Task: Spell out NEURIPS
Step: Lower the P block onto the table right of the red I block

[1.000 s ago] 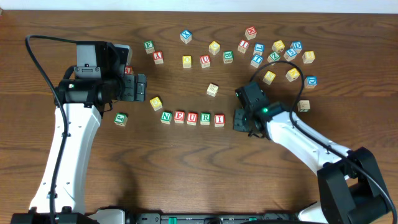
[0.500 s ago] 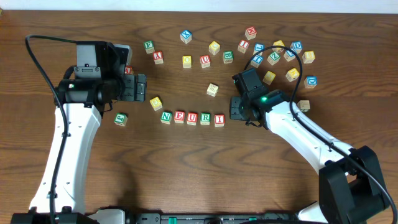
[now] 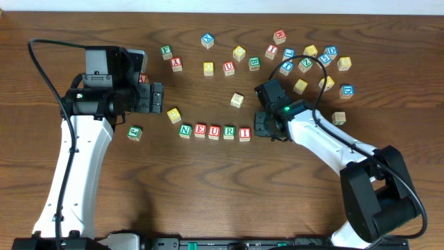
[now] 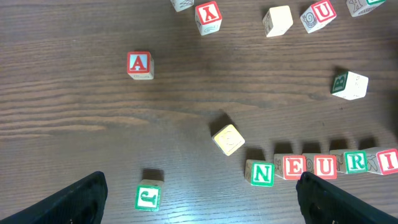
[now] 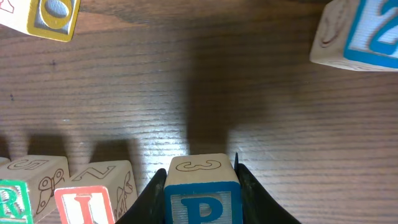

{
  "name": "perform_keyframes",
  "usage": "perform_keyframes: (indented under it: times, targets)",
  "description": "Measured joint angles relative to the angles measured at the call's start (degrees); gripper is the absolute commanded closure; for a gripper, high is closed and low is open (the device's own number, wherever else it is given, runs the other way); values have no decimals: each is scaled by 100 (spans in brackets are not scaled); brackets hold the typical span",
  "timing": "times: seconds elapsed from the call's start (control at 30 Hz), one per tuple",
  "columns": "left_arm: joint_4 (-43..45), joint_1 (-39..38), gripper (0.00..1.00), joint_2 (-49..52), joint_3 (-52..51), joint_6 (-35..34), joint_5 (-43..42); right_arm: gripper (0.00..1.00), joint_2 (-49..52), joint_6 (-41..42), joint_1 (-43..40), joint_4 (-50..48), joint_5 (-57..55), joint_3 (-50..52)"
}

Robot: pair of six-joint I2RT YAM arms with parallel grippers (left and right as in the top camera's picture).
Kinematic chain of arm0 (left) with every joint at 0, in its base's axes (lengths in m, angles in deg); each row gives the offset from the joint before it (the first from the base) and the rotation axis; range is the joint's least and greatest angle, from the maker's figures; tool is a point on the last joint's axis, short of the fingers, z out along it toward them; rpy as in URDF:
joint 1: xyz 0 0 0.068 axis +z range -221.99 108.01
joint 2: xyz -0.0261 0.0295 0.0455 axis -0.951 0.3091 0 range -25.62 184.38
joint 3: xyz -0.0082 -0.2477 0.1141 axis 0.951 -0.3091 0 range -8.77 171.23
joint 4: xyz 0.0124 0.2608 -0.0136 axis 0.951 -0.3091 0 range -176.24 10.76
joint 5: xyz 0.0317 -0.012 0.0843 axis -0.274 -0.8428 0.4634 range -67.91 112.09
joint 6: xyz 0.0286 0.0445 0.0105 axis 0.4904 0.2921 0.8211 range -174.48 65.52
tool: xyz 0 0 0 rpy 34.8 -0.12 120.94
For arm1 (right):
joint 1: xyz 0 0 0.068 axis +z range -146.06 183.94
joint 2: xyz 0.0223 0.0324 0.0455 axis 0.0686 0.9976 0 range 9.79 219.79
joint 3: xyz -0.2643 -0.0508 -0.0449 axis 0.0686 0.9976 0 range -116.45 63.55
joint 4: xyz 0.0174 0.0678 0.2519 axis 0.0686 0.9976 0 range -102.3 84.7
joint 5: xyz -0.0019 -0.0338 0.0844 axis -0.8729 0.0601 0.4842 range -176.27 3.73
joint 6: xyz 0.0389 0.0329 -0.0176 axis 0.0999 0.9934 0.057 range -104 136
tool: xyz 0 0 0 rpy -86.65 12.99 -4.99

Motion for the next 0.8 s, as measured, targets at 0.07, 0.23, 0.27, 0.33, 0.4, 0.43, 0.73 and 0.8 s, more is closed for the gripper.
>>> perform_keyframes:
  times: [0.07,0.23,0.27,0.33,0.4,0.43,0.73,0.8]
  targets:
    - [0,0,4,0,0,2,0,80,24,0,37,-31,11,0]
    - [0,0,4,0,0,0,0,80,24,4,210,-70,42,0]
    - [0,0,4,0,0,0,0,81,24,4,234,-70,55,0]
    - [0,0,4,0,0,2,0,81,24,4,275,-61,57,0]
    - [0,0,4,0,0,0,0,80,24,7,302,-59,55,0]
    - [0,0,4,0,0,0,0,80,24,7,308,-59,57,0]
    - [0,0,4,0,0,0,0,78,24,11,317,-52,57,0]
    - [0,0,4,0,0,2,0,78,24,26,321,-52,55,0]
